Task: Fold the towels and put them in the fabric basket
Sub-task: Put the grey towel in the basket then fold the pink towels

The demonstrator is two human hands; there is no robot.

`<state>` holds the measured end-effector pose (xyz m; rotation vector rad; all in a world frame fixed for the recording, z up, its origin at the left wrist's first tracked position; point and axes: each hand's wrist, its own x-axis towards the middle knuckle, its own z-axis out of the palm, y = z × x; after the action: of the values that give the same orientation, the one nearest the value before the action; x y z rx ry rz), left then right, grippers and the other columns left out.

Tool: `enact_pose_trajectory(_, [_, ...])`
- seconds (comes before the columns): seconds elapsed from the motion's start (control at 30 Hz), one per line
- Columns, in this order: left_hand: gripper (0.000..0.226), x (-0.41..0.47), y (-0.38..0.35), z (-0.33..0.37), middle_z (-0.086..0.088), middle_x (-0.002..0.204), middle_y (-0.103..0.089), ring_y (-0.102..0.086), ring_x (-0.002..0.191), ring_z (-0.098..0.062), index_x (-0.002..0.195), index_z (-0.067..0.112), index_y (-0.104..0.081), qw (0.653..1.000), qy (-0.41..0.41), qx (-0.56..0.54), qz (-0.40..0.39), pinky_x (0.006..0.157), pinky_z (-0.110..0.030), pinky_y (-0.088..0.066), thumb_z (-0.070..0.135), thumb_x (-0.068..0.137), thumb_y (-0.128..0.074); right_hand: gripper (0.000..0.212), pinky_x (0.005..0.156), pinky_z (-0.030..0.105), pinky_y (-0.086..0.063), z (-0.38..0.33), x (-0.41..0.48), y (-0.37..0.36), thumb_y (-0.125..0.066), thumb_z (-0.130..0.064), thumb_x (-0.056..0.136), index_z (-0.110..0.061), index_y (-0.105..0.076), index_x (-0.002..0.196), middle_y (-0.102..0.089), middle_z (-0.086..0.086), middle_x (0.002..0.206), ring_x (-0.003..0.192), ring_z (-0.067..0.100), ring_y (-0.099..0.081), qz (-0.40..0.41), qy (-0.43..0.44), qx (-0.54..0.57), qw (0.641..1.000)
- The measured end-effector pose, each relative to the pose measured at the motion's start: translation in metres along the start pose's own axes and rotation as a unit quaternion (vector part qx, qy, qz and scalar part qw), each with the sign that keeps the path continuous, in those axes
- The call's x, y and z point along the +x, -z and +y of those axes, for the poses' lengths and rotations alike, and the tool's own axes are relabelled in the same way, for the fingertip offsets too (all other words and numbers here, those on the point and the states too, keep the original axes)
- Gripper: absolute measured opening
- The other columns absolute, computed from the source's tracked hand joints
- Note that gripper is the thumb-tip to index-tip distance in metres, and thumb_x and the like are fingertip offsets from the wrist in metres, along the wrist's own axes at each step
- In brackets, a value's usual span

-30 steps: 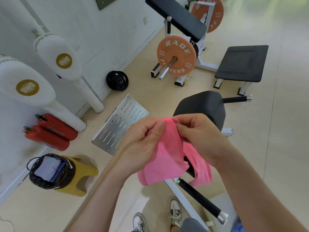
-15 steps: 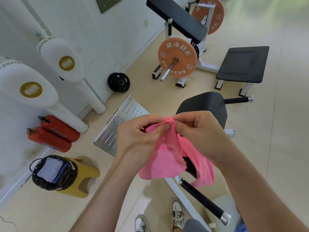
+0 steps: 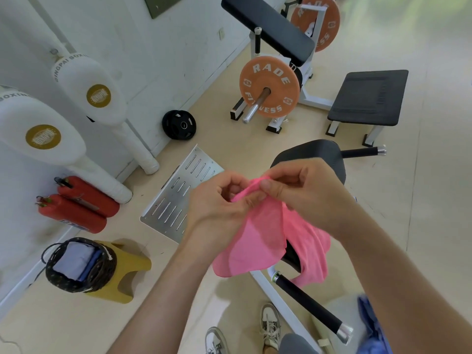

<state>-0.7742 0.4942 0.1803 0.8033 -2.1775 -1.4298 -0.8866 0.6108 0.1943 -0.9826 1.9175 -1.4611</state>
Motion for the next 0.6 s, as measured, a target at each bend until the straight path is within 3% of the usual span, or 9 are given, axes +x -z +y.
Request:
enact_pose_trajectory(0.07, [0.032,0.002,0.003,-0.018,0.004,0.053,-0.043,-0.038,0.053,-0.011,0.062,0.014,-0.054,0.995,0.011,0.043,-0.092,0.052,-0.029,-0.033,0.026,0.07,-0.083,0.009,0.055,0.018,-0.051,0.005,0.011,0.012,-0.064,-0.006,0.089,-0.008,-0.072,0.089,-0.069,-0.004,0.071,0.06,-0.001,-0.06,0.026,-0.013,-0.013,0.999])
enact_pose_trajectory(0.13, [0.051,-0.003,0.009,-0.033,0.006,0.054,-0.029,-0.026,0.051,-0.009,0.06,0.017,-0.036,0.972,-0.056,0.166,-0.157,0.049,-0.025,-0.023,0.04,0.069,-0.08,0.01,0.061,0.033,-0.06,0.016,0.026,0.029,-0.061,-0.006,0.091,-0.007,-0.07,0.09,-0.069,0.006,0.075,0.062,0.011,-0.064,0.065,-0.038,-0.027,0.997])
enact_pose_trajectory(0.2, [0.056,-0.006,0.015,-0.043,0.005,0.056,-0.038,-0.032,0.051,-0.012,0.06,0.017,-0.034,0.936,-0.108,0.268,-0.202,0.046,-0.024,-0.023,0.055,0.071,-0.074,0.01,0.069,0.04,-0.061,0.031,0.043,0.047,-0.058,-0.005,0.093,-0.006,-0.068,0.09,-0.067,0.008,0.078,0.069,0.017,-0.067,0.097,-0.049,-0.043,0.993])
enact_pose_trajectory(0.3, [0.056,0.004,0.022,-0.055,0.007,0.06,-0.057,-0.05,0.06,-0.012,0.062,0.017,-0.046,0.889,-0.097,0.372,-0.25,0.052,-0.025,-0.036,0.069,0.076,-0.059,0.018,0.075,0.045,-0.06,0.057,0.067,0.072,-0.058,-0.007,0.093,-0.018,-0.067,0.082,-0.066,0.007,0.078,0.075,0.024,-0.066,0.129,-0.038,-0.096,0.986])
enact_pose_trajectory(0.37, [0.056,0.014,0.023,-0.059,0.006,0.058,-0.049,-0.047,0.061,-0.015,0.062,0.02,-0.038,0.856,-0.128,0.446,-0.228,0.049,-0.022,-0.028,0.072,0.079,-0.045,0.017,0.076,0.052,-0.057,0.071,0.082,0.083,-0.06,-0.009,0.091,-0.019,-0.068,0.081,-0.067,0.013,0.08,0.078,0.033,-0.066,0.135,-0.023,-0.15,0.979])
enact_pose_trajectory(0.43, [0.047,0.025,0.023,-0.057,0.007,0.052,-0.04,-0.044,0.056,-0.018,0.062,0.023,-0.035,0.863,-0.169,0.451,-0.153,0.046,-0.02,-0.024,0.068,0.079,-0.037,0.012,0.077,0.051,-0.057,0.077,0.096,0.094,-0.06,-0.01,0.09,-0.014,-0.07,0.086,-0.067,0.014,0.082,0.079,0.034,-0.065,0.152,-0.012,-0.192,0.97])
enact_pose_trajectory(0.5, [0.041,0.045,0.024,-0.052,0.007,0.055,-0.047,-0.049,0.057,-0.02,0.065,0.023,-0.046,0.873,-0.198,0.44,-0.073,0.048,-0.029,-0.034,0.058,0.084,-0.038,0.013,0.079,0.044,-0.056,0.075,0.107,0.107,-0.058,-0.012,0.091,-0.012,-0.071,0.092,-0.066,0.005,0.08,0.077,0.024,-0.063,0.193,0.003,-0.214,0.958])
enact_pose_trajectory(0.6, [0.035,0.083,0.021,-0.048,-0.005,0.067,-0.06,-0.056,0.065,-0.029,0.07,0.011,-0.063,0.851,-0.332,0.403,0.06,0.06,-0.038,-0.044,0.039,0.092,-0.058,0.016,0.081,0.033,-0.053,0.062,0.112,0.124,-0.054,-0.014,0.091,-0.014,-0.07,0.096,-0.064,-0.001,0.085,0.08,0.014,-0.058,0.261,0.054,-0.214,0.94])
